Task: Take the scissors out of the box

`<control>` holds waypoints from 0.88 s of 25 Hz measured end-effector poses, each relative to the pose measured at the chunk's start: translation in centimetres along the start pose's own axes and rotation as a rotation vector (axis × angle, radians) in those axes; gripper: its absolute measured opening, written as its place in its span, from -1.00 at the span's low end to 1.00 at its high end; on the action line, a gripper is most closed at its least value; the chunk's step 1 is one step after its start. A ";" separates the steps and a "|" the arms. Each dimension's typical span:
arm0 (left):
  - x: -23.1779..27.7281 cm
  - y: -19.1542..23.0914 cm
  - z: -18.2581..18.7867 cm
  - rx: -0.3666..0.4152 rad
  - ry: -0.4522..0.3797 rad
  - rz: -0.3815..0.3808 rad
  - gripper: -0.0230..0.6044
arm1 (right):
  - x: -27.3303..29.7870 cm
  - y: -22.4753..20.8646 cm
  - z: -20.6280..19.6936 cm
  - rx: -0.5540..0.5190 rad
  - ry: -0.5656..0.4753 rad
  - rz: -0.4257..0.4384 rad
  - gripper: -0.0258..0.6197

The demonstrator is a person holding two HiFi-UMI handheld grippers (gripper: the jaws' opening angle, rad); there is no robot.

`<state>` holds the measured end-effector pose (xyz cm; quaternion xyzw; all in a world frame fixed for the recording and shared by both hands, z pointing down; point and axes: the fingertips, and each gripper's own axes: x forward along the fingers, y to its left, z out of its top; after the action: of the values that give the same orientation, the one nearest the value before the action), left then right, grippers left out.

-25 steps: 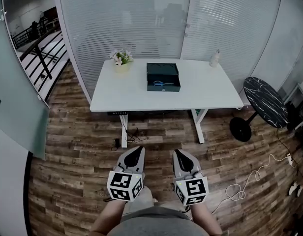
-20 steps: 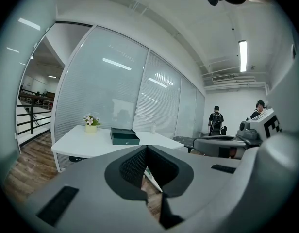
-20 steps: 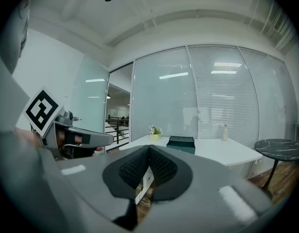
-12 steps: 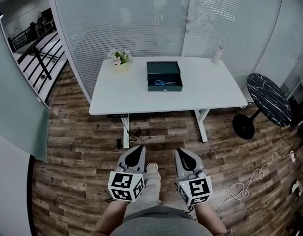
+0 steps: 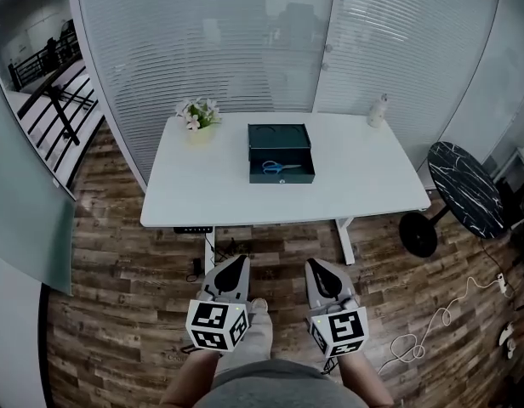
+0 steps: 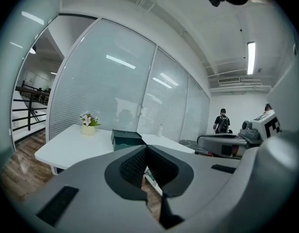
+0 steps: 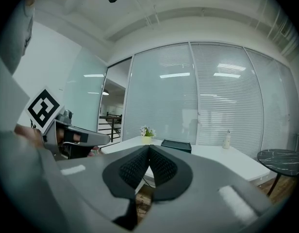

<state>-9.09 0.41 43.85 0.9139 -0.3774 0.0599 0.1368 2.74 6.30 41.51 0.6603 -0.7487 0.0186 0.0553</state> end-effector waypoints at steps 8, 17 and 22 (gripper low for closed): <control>9.0 3.7 2.6 0.002 0.013 -0.010 -0.91 | 9.5 -4.3 0.7 -0.011 0.002 0.008 -0.89; 17.9 8.0 6.2 0.014 0.013 -0.024 -0.91 | 19.0 -8.3 2.4 -0.008 0.000 0.011 -0.89; 21.9 10.0 7.2 0.013 0.021 -0.038 -0.91 | 23.0 -9.7 2.7 -0.014 0.006 0.006 -0.89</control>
<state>-0.58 -23.21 43.69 0.9211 -0.3580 0.0694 0.1361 9.42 -17.92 40.81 0.6575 -0.7508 0.0154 0.0620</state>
